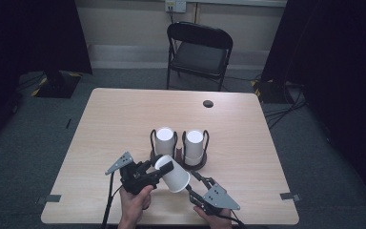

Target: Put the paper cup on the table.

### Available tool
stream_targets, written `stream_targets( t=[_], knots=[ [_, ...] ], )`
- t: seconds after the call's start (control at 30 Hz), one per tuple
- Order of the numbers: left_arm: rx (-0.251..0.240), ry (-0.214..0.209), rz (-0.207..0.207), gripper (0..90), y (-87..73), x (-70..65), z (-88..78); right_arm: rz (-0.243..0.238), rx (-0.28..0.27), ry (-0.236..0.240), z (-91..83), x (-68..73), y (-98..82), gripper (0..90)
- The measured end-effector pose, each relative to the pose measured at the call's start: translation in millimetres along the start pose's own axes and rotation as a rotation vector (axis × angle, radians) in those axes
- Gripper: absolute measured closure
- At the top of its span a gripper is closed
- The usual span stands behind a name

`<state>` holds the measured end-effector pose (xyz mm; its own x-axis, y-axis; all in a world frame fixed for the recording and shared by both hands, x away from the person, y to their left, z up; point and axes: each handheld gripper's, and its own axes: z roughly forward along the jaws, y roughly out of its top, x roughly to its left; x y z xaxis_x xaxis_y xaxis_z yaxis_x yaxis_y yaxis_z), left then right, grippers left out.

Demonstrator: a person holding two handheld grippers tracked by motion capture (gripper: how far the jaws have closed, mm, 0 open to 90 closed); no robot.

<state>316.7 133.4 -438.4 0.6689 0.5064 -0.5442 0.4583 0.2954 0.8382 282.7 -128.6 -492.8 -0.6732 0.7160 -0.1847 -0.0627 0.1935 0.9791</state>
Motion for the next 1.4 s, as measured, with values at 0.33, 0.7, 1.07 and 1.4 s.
stream_targets(
  t=[0.33, 0.7, 1.07, 1.4],
  knots=[
    [0.017, -0.031, -0.034, 35.2, -4.1, -3.5, 7.0, -0.038, -0.071, 0.012, 9.1, -1.3, 3.1, 68.5],
    [0.043, -0.07, -0.019, 34.7, -5.9, -7.6, 13.6, -0.058, -0.11, -0.005, 12.0, -2.2, 2.7, 72.1],
    [0.024, -0.054, 0.034, 31.2, -6.4, -10.9, 11.3, -0.065, -0.144, 0.024, 7.2, -2.1, 3.8, 81.1],
    [-0.006, -0.018, 0.063, 31.9, -6.1, -8.5, 8.2, -0.056, -0.108, 0.014, 3.8, -4.8, 5.3, 83.4]
  ],
)
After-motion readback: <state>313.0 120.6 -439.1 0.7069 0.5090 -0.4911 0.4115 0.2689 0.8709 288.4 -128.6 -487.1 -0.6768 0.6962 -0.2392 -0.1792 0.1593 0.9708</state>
